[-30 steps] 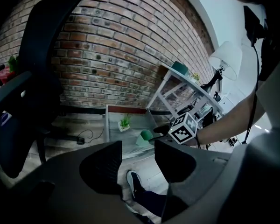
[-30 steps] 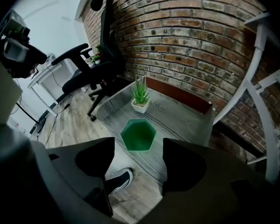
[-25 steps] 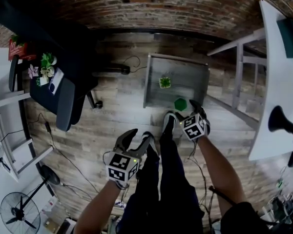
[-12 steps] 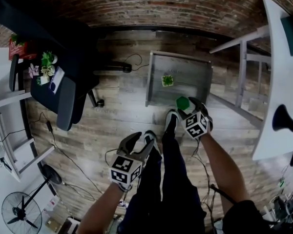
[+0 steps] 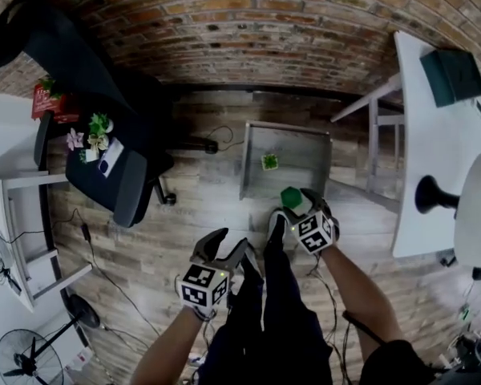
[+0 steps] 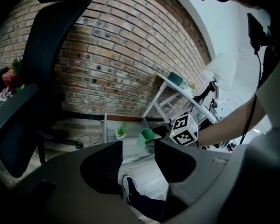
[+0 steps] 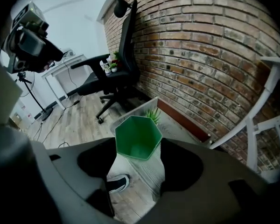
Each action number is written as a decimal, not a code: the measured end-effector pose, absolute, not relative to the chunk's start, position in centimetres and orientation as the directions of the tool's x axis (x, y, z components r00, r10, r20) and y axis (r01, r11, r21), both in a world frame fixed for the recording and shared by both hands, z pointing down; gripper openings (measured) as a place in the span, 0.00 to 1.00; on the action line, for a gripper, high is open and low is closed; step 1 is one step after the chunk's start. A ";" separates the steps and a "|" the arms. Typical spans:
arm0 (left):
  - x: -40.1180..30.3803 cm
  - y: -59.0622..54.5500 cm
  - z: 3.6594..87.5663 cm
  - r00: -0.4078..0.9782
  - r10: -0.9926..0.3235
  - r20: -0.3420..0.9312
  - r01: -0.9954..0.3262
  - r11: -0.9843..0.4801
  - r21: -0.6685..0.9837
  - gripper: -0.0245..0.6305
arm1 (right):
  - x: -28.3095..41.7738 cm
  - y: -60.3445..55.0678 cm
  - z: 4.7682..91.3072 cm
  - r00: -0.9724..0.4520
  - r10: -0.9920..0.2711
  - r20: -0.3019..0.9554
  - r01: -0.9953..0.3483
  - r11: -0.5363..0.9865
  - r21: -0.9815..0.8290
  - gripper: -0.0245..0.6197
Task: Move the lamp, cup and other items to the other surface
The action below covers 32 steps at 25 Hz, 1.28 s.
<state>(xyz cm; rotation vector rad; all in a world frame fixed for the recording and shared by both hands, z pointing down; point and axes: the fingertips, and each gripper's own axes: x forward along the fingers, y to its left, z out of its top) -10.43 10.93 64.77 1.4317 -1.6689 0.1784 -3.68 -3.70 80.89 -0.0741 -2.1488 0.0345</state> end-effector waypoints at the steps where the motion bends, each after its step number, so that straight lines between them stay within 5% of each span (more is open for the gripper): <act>1: -10.8 11.0 63.7 0.070 -0.725 0.686 -0.849 0.318 0.422 0.36 | -3.8 -3.7 79.4 -0.558 0.062 0.827 0.028 0.998 -0.056 0.50; 16: -13.2 13.4 48.9 -0.028 -0.819 0.573 -0.903 0.266 0.337 0.36 | -0.5 -0.8 57.4 -0.681 -0.092 0.727 -0.206 0.976 -0.069 0.50; 32: -9.0 15.3 42.4 0.068 -0.887 0.456 -0.920 0.122 0.374 0.35 | 8.1 -0.8 43.0 -0.707 -0.333 0.624 -0.411 0.911 0.021 0.49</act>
